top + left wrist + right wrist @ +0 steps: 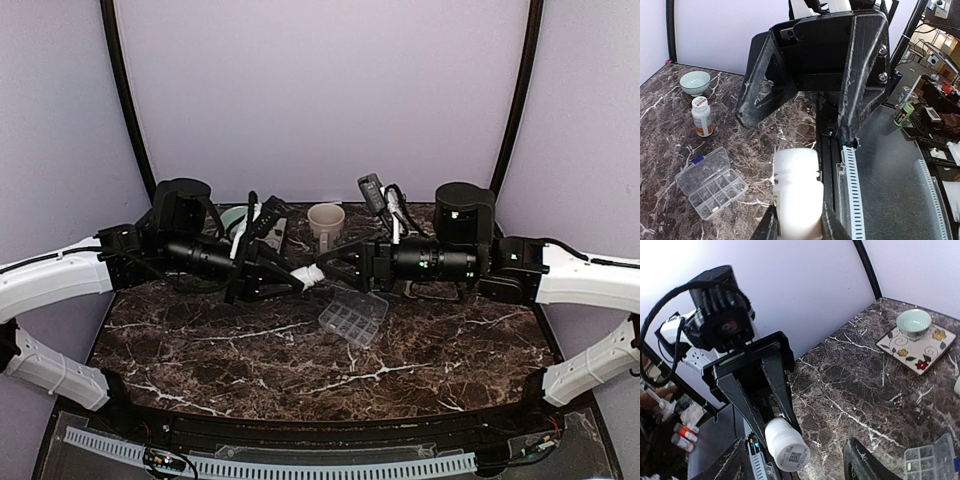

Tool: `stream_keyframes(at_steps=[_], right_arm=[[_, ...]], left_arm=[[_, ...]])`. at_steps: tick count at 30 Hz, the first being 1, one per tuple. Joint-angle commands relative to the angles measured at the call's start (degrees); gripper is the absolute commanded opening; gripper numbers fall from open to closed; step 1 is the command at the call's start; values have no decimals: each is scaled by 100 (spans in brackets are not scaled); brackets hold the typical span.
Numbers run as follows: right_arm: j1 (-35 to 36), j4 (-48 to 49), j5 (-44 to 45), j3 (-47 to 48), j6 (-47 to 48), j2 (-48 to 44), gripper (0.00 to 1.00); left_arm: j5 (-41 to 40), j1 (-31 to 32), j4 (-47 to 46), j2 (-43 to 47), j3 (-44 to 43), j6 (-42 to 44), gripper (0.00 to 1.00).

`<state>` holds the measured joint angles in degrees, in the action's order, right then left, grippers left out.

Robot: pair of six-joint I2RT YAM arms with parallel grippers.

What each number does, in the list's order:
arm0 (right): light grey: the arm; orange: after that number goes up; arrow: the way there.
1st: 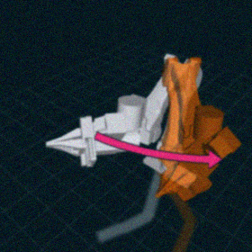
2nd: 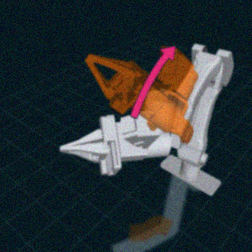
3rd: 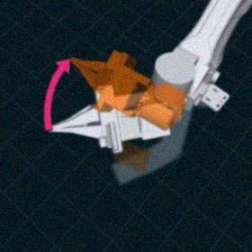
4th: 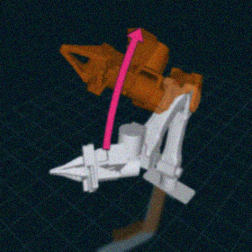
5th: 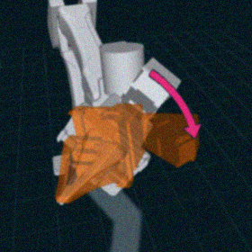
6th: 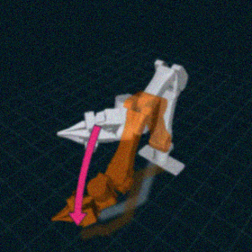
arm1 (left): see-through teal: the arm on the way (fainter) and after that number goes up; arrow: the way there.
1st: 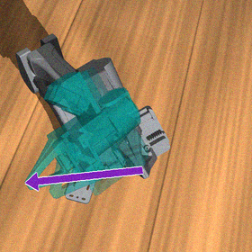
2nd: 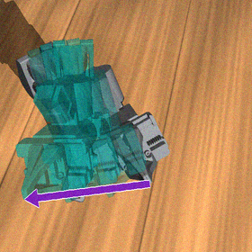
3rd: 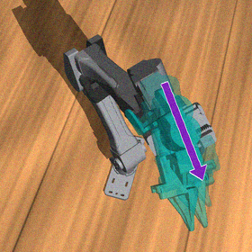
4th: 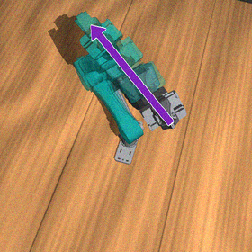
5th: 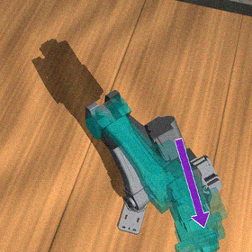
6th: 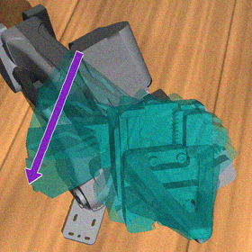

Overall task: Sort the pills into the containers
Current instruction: Unscrew the lid of the pill bottle.

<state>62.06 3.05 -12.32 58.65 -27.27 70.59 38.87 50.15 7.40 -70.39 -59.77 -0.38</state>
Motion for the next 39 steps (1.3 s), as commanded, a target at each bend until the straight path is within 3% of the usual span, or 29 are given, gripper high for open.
stream_keyframes(at_steps=[1,10,28,35,39], right_arm=[[-102,-283,231,281,-1084,91,65],[-256,22,-101,154,-2226,256,63],[-204,78,-416,471,-2626,591,54],[-135,-6,-548,647,-2609,756,35],[-111,-100,-590,700,-2476,799,13]], left_arm=[[-618,45,-386,356,236,256,0],[-1179,197,-522,452,349,573,0],[-1428,355,-487,252,256,837,0],[-1466,381,-519,171,226,873,0],[-1472,390,-523,159,200,867,0]])
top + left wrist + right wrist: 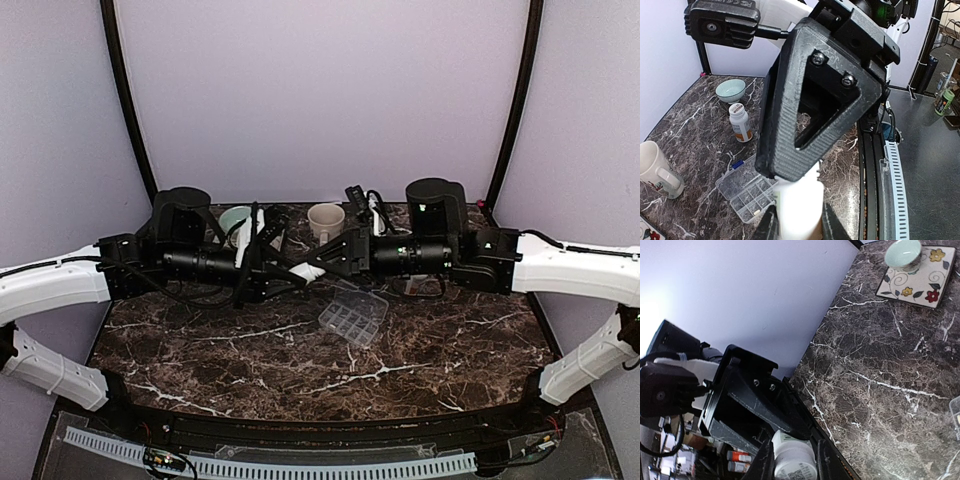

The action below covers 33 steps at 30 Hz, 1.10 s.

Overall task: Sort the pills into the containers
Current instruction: Unscrew the lid of the pill bottle.

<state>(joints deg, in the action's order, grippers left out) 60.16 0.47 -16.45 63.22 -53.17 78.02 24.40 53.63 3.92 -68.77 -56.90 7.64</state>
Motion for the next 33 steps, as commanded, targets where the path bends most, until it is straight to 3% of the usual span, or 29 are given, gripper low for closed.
stream_keyframes(at_steps=[1,5,11,24,28,33], right_arm=[[83,138,-187,239,148,48,9],[92,129,-201,217,252,0,0],[159,177,-302,193,783,-103,0],[250,458,-813,-304,3329,-602,0],[266,428,-689,-363,3706,-685,0],[326,526,-648,-346,3825,-632,0]], left_arm=[[-45,43,-193,22,-69,51,0],[-62,43,-201,98,-56,0,0],[65,34,-247,213,-55,-205,0],[2033,-107,248,-173,-703,-1092,0],[2764,-215,119,-317,-813,-1538,0],[3059,-221,-72,-415,-864,-1814,0]])
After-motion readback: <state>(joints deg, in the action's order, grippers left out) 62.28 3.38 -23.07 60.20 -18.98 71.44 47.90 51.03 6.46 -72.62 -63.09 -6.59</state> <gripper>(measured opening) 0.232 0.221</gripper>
